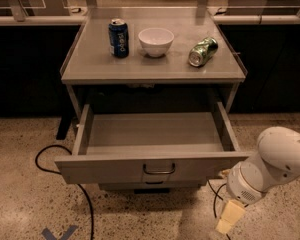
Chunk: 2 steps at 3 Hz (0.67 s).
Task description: Close top drawer
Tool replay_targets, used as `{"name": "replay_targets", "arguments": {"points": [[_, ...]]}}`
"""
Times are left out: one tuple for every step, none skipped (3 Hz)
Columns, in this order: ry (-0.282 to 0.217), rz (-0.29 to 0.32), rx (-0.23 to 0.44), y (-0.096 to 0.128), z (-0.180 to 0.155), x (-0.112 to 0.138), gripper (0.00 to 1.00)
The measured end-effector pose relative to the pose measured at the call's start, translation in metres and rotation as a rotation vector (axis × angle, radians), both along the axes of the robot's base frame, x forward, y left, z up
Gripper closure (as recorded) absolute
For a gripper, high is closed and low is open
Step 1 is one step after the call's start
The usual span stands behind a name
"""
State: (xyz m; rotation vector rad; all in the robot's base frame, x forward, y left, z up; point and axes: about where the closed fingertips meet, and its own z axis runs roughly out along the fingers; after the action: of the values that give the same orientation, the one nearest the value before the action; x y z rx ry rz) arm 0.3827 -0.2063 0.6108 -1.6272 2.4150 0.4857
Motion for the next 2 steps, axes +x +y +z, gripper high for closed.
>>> {"name": "replay_targets", "arguments": {"points": [[-0.043, -0.001, -0.003, 0.0149, -0.0104, 0.0377, 0.00], [-0.043, -0.001, -0.003, 0.0148, -0.0104, 0.0372, 0.00]]}}
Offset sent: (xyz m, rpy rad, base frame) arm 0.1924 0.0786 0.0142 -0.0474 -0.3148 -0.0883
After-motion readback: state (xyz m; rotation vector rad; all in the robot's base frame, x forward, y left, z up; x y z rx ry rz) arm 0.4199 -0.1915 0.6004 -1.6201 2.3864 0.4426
